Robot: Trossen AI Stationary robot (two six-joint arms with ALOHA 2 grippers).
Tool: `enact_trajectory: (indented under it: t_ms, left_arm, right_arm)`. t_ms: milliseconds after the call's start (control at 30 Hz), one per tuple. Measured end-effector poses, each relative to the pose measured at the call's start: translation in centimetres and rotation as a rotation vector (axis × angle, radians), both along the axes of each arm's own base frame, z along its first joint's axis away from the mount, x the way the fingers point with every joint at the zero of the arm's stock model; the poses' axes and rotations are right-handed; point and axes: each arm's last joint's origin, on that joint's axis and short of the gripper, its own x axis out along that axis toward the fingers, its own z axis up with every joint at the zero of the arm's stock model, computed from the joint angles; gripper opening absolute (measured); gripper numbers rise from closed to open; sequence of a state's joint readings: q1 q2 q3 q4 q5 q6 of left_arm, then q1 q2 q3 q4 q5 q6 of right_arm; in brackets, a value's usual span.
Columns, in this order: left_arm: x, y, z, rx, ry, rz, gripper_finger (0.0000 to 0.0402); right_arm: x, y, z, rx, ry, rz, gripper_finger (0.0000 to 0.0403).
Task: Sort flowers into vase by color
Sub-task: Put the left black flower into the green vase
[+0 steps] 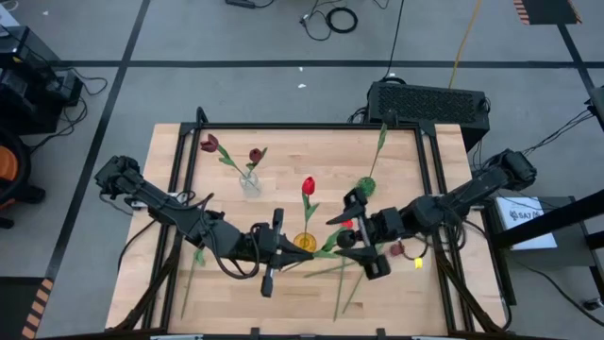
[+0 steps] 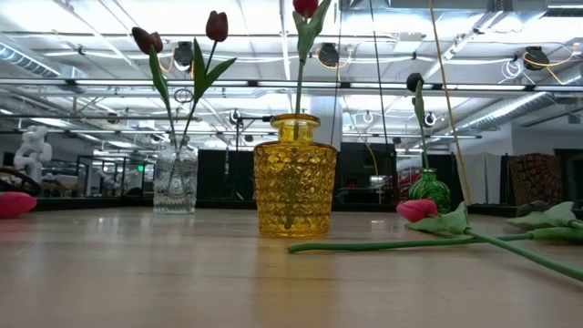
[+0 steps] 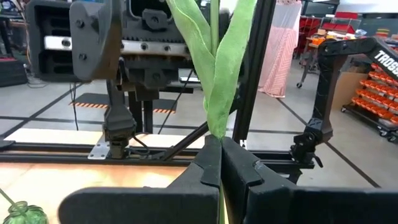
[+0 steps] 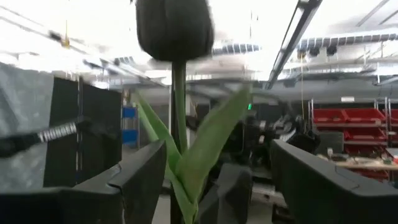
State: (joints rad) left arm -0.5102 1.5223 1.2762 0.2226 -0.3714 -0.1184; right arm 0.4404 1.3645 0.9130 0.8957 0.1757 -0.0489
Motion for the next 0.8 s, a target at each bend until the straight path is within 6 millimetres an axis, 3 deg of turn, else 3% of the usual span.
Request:
enact_trajectory:
  t_ms: [233, 400, 567, 800]
  left_arm:
    - [-0.3, -0.2, 0.3, 0.024, -0.017, -0.009, 0.0001]
    - [-1.8, -0.5, 1.7, 0.047, -0.058, -0.036, 0.0001]
    - [-2.5, -1.1, 1.9, 0.072, -0.058, -0.041, 0.0001]
    - [-2.0, -0.4, 1.7, 0.085, -0.047, 0.061, 0.0001]
  right_arm:
    - [2.0, 0.9, -0.2, -0.053, 0.063, -0.009, 0.0279]
    - [2.0, 0.9, -0.3, -0.075, 0.109, -0.01, 0.0279]
    - [1.8, 0.8, 0.0, -0.073, 0.106, -0.01, 0.0279]
    - [2.5, 1.1, -0.6, -0.056, 0.073, -0.015, 0.0279]
